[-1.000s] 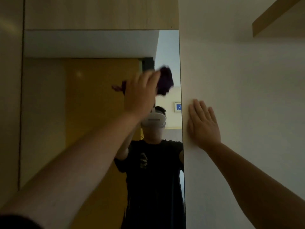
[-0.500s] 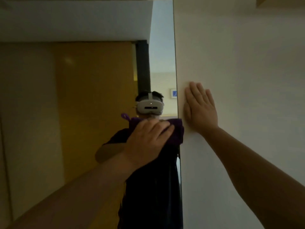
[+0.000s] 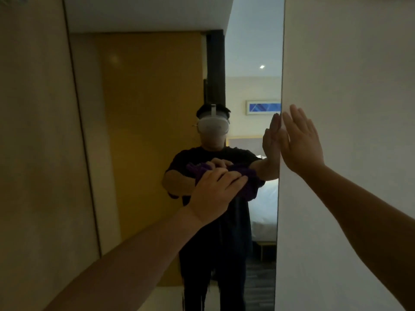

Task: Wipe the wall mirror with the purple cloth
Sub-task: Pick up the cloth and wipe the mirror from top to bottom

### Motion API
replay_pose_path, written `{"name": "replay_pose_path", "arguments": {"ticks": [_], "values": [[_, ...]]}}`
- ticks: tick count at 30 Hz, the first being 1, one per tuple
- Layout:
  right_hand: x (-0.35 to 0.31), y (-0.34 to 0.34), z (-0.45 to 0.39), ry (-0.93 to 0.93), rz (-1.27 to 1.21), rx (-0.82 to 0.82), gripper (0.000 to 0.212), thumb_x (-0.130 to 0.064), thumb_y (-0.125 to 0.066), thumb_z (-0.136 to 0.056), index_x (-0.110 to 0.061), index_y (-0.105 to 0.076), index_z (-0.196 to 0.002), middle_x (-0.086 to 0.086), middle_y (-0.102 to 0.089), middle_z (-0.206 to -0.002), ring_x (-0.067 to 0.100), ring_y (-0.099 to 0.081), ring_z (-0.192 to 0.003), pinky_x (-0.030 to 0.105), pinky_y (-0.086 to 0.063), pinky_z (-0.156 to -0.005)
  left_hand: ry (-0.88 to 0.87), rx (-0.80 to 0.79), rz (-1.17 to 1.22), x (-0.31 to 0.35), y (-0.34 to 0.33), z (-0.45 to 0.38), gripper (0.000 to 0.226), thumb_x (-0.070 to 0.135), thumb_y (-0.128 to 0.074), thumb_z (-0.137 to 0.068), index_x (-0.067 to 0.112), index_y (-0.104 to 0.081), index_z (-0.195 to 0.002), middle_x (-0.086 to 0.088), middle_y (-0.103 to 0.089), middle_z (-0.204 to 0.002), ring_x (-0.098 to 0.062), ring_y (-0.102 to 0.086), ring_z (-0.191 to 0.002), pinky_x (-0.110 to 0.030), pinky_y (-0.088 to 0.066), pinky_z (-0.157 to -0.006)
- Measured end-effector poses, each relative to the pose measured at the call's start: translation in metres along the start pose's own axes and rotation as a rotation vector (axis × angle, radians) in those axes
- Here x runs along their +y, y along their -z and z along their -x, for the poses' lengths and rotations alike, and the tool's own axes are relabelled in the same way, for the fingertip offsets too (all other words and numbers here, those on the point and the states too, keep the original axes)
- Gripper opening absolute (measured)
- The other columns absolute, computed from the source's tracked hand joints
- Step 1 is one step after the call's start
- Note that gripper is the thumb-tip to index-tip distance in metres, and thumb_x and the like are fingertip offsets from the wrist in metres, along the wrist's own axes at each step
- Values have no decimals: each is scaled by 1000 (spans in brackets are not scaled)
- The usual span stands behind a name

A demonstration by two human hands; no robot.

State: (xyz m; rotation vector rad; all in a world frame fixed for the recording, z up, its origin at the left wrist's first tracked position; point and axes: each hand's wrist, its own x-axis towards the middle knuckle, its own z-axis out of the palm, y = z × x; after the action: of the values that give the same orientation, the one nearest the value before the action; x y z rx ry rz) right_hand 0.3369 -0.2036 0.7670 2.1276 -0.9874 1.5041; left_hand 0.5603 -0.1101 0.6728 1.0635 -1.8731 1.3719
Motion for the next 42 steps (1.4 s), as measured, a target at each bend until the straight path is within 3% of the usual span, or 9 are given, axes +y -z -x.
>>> {"name": "replay_pose_path", "arguments": {"ticks": [6,10,16,21,23,27,35,39,42], "values": [[-103,-25,55,163,-47,-73,56,-40,-27,-103,-14,-28,-152,15,-26,-160,31,-15,-150,53,-15,-121,147,117,-37,-82,65,70,31,9,-69,-93,13,-67,-123,-5,-66,-117,-29,-60,-100,-45,-50,-77],[-159,-73,91,277,43,-186,54,-38,-20,-105,-19,-23,-156,4,-10,-166,23,-4,-153,50,-12,-122,156,82,-50,-133,94,128,29,8,-44,-104,9,-66,-123,-8,-64,-117,-32,-58,-98,-48,-50,-75],[-214,-126,138,337,-28,-220,56,-32,-37,-102,-7,-31,-152,11,-18,-164,29,-10,-152,58,-21,-118,230,73,-51,-159,101,200,31,17,-32,-109,14,-55,-128,-10,-64,-117,-33,-59,-101,-49,-52,-81],[-218,-164,162,357,52,-145,56,-35,-36,-102,-7,-35,-151,11,-22,-162,28,-12,-152,58,-20,-119,218,110,-80,-160,86,234,30,17,-33,-109,14,-56,-128,-10,-65,-117,-33,-61,-101,-49,-52,-82],[-214,-177,165,366,112,-107,55,-36,-34,-103,-7,-36,-150,12,-23,-162,29,-12,-152,58,-19,-119,187,155,-124,-162,76,236,26,12,-47,-104,15,-55,-129,-9,-63,-119,-32,-61,-102,-48,-51,-83],[-203,-193,165,342,163,-48,55,-37,-33,-104,-7,-35,-150,13,-21,-161,29,-9,-152,55,-11,-122,144,240,-160,-169,62,221,48,8,-77,-86,13,-57,-130,-6,-55,-125,-30,-57,-104,-45,-49,-84],[-194,-204,163,359,247,2,57,-40,-24,-105,-12,-20,-155,10,-13,-164,25,1,-153,49,0,-123,92,251,-279,-187,56,163,42,17,-74,-88,13,-62,-128,-9,-60,-121,-32,-54,-108,-45,-42,-82],[-192,-209,163,341,276,45,57,-43,-21,-105,-15,-20,-155,6,-11,-164,22,1,-153,50,-5,-123,107,249,-268,-170,36,197,44,18,-74,-88,11,-61,-130,-10,-59,-121,-33,-53,-107,-46,-43,-83],[-190,-213,161,363,206,106,56,-39,-33,-103,-12,-32,-152,8,-22,-162,24,-8,-153,52,-10,-122,-4,211,-195,-132,13,265,38,16,-66,-94,11,-59,-131,-11,-58,-120,-31,-54,-108,-45,-42,-88]]}}
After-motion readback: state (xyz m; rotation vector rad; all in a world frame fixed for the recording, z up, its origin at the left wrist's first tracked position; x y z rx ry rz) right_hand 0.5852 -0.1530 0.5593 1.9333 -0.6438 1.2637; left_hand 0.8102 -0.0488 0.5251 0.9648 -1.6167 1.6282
